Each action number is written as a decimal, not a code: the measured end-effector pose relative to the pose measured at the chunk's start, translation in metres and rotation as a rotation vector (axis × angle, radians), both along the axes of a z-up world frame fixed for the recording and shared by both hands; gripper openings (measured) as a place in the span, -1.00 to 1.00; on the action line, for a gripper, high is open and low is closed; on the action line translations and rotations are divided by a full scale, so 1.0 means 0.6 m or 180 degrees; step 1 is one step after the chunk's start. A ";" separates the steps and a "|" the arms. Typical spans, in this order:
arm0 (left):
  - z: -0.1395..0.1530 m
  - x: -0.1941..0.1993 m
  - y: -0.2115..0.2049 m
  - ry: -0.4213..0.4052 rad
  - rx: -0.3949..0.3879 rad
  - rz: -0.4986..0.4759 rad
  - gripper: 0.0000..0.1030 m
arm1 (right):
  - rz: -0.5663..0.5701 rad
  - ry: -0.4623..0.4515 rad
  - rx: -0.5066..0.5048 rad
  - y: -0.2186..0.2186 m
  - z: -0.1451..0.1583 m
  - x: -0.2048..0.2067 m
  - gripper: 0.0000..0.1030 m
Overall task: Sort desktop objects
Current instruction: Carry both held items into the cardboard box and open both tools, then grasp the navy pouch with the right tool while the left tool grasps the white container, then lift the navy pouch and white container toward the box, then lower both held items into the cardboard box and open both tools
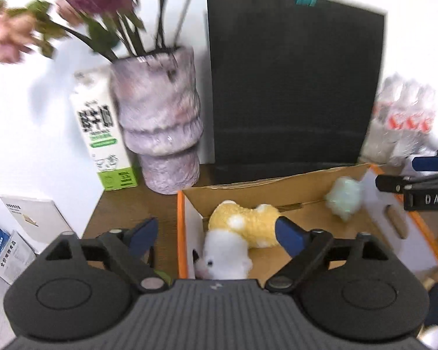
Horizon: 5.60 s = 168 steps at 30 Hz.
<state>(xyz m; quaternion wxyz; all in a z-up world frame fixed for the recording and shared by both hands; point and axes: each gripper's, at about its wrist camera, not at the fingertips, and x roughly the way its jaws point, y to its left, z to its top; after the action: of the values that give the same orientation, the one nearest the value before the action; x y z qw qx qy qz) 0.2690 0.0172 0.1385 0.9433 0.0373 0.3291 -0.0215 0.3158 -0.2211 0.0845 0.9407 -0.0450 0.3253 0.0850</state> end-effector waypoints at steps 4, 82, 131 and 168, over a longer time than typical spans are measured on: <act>0.017 -0.110 0.003 -0.0150 -0.0102 0.0016 0.96 | 0.0154 -0.0158 0.0081 -0.005 0.021 -0.097 0.74; -0.184 -0.624 -0.038 -0.0258 0.0074 -0.0826 0.96 | 0.0139 0.0036 -0.0412 -0.022 -0.160 -0.672 0.39; -0.201 -0.540 -0.045 0.0273 -0.0081 -0.0542 0.27 | -0.0177 0.0226 -0.0009 -0.072 -0.177 -0.614 0.38; -0.119 0.056 -0.080 0.0690 -0.0113 -0.0032 0.62 | -0.0383 0.0626 -0.0179 0.012 -0.129 -0.023 0.47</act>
<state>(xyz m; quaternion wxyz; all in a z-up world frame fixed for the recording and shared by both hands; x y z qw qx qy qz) 0.3025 -0.0310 0.0674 0.9026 0.0197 0.4285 -0.0360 0.3019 -0.2142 0.0070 0.9060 -0.0432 0.4204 0.0232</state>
